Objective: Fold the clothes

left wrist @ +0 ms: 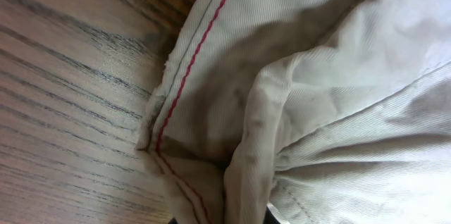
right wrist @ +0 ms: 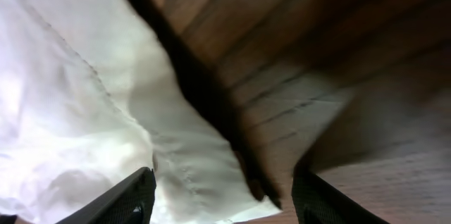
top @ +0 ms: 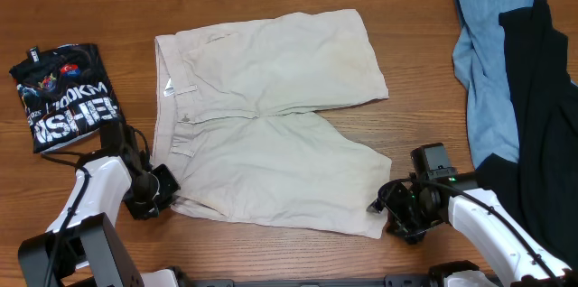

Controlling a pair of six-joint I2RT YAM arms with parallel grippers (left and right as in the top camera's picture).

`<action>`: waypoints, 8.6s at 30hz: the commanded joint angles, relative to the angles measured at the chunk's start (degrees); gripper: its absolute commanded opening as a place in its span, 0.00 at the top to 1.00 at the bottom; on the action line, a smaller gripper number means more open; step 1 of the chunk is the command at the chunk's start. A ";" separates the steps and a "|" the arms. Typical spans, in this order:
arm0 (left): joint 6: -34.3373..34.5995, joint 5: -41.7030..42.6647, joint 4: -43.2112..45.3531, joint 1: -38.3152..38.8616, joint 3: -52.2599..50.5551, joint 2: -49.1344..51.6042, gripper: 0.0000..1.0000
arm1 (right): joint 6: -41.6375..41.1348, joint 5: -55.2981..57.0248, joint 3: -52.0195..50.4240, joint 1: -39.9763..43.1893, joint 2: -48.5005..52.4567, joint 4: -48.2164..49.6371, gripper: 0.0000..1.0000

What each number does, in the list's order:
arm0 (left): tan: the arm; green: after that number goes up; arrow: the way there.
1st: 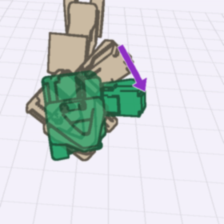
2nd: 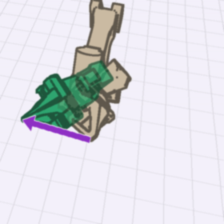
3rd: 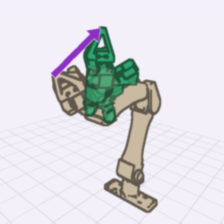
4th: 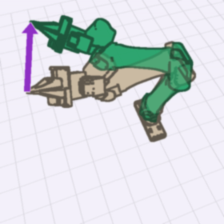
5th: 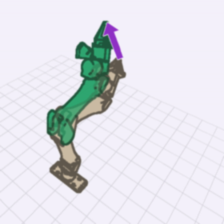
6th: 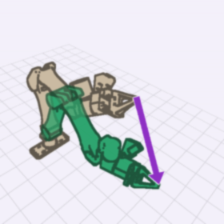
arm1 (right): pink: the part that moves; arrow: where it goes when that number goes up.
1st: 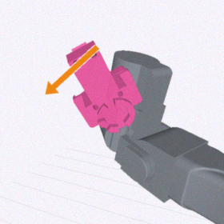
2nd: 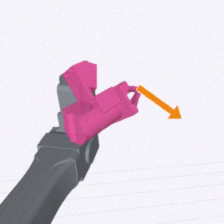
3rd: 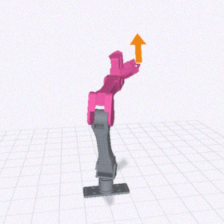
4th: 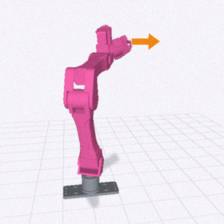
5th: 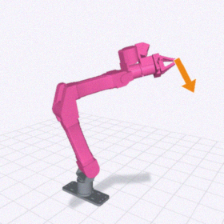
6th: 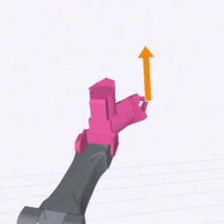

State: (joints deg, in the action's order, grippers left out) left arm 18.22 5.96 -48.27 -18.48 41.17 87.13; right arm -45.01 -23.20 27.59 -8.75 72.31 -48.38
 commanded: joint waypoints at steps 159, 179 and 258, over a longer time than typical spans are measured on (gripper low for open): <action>7.67 -2.03 7.32 2.91 23.82 3.19 0.96 | 40.83 14.16 53.59 -2.80 36.04 18.88 0.34; 6.23 -8.81 17.05 6.75 23.82 17.05 0.91 | 48.00 11.08 53.33 -7.96 47.15 26.80 0.41; -7.50 3.80 3.69 21.62 28.04 7.06 0.86 | 50.84 7.21 54.05 2.03 28.68 -11.52 0.80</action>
State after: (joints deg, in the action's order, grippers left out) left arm 15.77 8.29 -44.29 -0.47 68.79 92.47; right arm 0.45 -11.77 81.52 -4.34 99.39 -60.20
